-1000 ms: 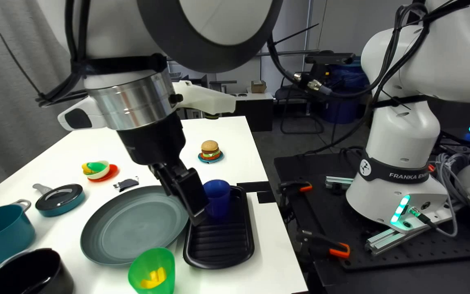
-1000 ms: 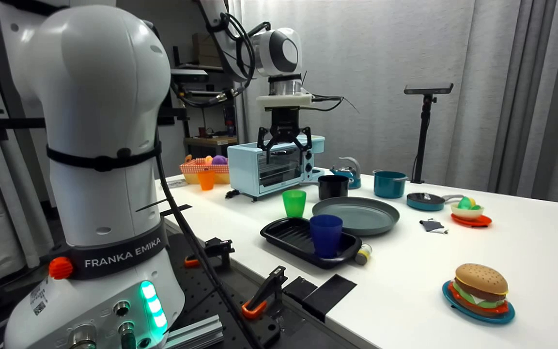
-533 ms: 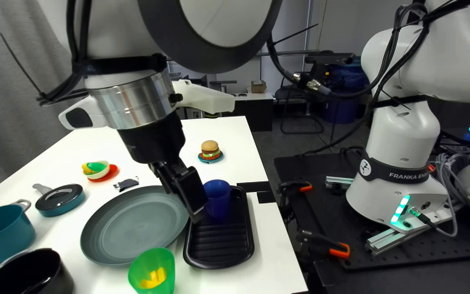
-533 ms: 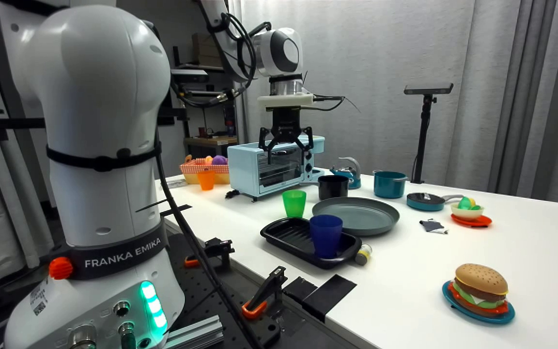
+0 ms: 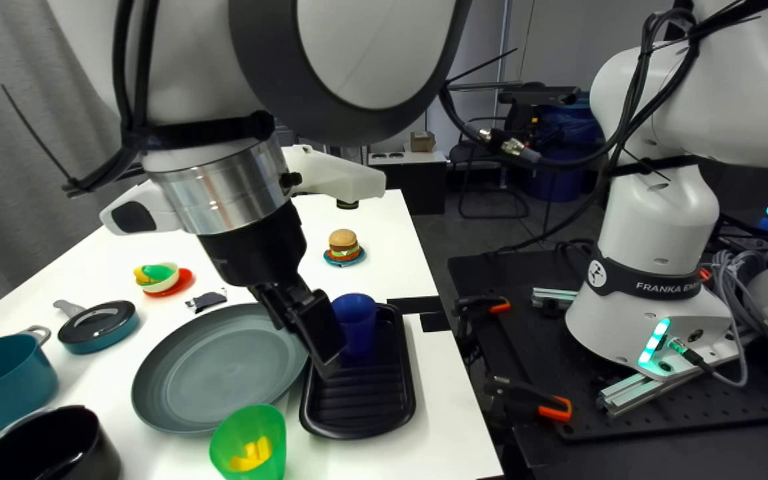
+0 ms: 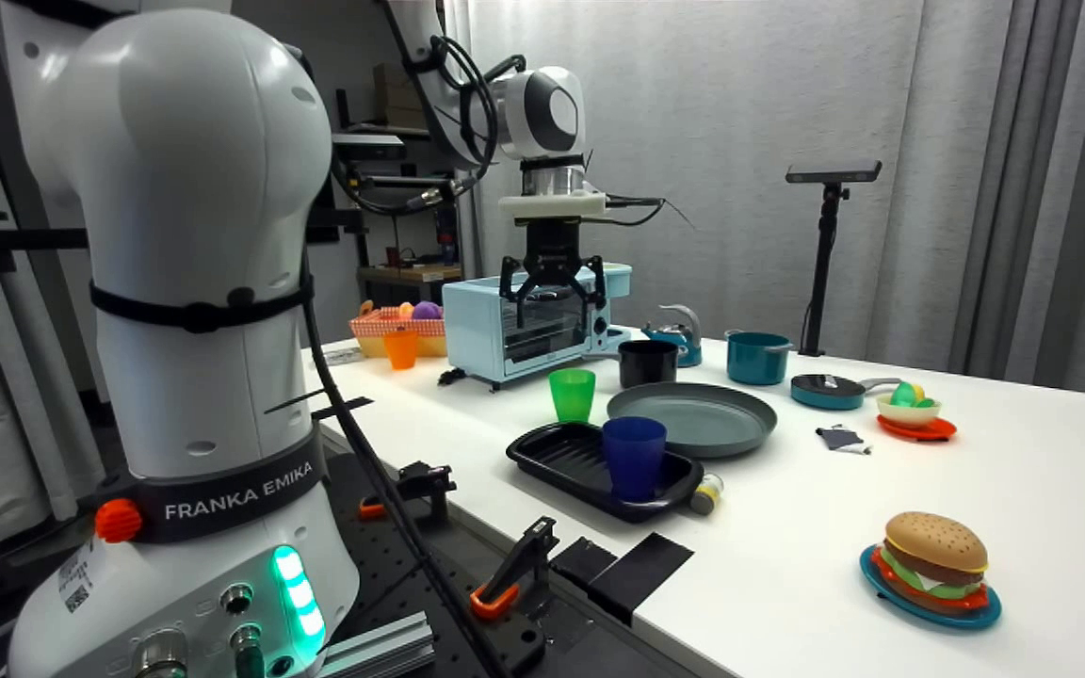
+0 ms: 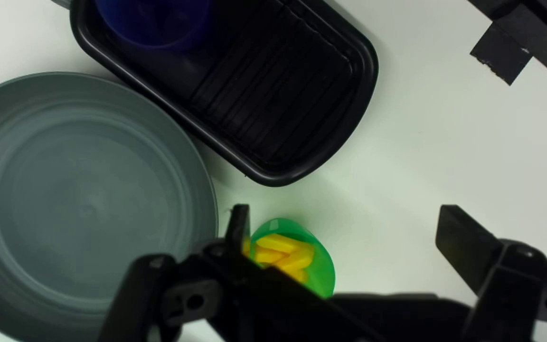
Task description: Pick up the green cup from the table and pour its contents in the grey plate.
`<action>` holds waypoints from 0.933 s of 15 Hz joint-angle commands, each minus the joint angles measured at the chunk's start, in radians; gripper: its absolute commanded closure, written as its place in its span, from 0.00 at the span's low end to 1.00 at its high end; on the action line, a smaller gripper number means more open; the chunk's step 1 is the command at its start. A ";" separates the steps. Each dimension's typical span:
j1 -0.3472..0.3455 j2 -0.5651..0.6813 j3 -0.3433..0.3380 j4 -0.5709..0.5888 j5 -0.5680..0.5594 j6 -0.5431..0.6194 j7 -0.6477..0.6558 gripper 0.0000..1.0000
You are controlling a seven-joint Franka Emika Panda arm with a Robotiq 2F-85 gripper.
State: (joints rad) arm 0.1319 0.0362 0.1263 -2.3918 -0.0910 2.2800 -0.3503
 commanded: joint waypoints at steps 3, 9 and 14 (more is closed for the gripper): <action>0.010 0.070 0.025 0.032 0.004 0.069 -0.012 0.00; 0.007 0.150 0.046 0.083 0.009 0.127 -0.018 0.00; -0.002 0.212 0.051 0.124 0.018 0.146 -0.023 0.00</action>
State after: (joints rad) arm 0.1401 0.2023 0.1696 -2.3034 -0.0893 2.4069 -0.3514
